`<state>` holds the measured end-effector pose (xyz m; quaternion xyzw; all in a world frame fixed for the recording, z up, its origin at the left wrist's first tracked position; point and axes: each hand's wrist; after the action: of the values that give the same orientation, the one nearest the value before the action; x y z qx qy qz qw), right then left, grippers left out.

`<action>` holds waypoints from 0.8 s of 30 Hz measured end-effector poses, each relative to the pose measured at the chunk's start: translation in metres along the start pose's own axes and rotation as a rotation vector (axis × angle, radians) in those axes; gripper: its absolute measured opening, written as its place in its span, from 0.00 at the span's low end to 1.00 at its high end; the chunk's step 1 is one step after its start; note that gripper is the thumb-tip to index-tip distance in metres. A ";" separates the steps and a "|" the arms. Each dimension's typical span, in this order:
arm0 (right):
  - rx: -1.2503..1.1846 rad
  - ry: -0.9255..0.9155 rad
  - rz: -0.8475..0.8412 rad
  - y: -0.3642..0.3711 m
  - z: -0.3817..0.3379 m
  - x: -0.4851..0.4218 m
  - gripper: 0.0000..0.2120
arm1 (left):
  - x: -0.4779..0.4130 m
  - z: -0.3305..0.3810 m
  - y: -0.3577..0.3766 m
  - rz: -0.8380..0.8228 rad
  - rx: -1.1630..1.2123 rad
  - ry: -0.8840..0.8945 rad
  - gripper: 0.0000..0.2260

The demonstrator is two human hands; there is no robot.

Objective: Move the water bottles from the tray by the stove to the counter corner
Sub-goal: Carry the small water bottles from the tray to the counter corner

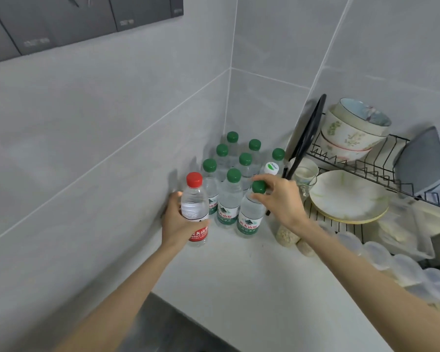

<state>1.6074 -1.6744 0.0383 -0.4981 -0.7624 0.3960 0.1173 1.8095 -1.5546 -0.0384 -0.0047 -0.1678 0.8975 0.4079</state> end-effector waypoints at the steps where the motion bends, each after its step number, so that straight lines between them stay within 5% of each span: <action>1: -0.005 0.006 0.017 0.001 0.003 -0.002 0.19 | -0.006 -0.001 0.002 0.001 -0.001 0.001 0.34; 24: 0.042 -0.069 -0.028 0.002 0.003 0.010 0.19 | -0.008 -0.002 0.022 0.057 -0.033 -0.010 0.30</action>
<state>1.6026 -1.6668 0.0328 -0.4708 -0.7646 0.4270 0.1070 1.7988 -1.5730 -0.0481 -0.0118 -0.1844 0.9059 0.3811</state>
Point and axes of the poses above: each hand's wrist, its own x-axis away from the middle knuckle, its own y-axis out of the palm, z = x × y, and after that the axes turned 5 degrees about -y, right-handed
